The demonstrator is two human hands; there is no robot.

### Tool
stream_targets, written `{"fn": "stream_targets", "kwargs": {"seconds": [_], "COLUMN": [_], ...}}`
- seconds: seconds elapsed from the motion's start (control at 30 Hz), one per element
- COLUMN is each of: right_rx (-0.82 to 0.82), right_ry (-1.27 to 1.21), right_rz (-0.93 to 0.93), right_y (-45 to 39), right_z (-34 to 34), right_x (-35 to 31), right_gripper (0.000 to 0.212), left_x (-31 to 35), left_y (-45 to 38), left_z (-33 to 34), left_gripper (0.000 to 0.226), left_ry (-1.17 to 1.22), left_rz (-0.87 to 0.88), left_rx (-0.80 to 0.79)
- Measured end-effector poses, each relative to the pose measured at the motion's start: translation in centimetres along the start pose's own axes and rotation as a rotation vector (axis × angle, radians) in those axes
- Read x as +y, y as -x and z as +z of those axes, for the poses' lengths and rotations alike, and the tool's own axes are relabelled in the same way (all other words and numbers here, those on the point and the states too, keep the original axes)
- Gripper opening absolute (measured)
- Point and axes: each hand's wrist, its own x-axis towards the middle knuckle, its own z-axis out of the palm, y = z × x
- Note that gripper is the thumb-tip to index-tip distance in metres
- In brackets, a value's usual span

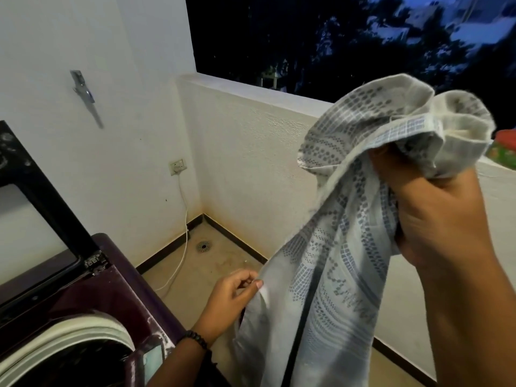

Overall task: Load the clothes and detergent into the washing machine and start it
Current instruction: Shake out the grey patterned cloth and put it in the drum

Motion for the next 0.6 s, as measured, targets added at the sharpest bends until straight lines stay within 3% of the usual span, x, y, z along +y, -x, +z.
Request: {"fn": "stream_targets", "kwargs": {"seconds": [0.07,0.2,0.37,0.53,0.6], "right_rx": [0.009,0.04,-0.04,-0.539,-0.519], "right_ry": [-0.006,0.009,0.11,0.229,0.347], "right_rz": [0.037,0.21,0.358,0.461,0.409], "right_y": [0.0,0.6,2.9,4.7,4.8], "right_z": [-0.1,-0.1,1.6,2.7,2.6], "right_x": [0.3,2.9,8.3,11.1,12.0], "right_gripper": [0.013,0.01,0.008,0.073,0.067], "left_x": [1.4,6.6,12.6,13.3,13.0], "left_y": [-0.5,-1.8,-2.6,-3.0,-3.1], "left_z": [-0.9,-3.0,-2.8,-2.5,-2.8], "left_gripper": [0.018,0.02,0.013,0.013,0.013], "left_ry": [0.09,0.274,0.387,0.431,0.39], "left_rz": [-0.017,0.119,0.257,0.267,0.285], "left_rx": [0.061,0.191,0.197,0.253,0.264]}}
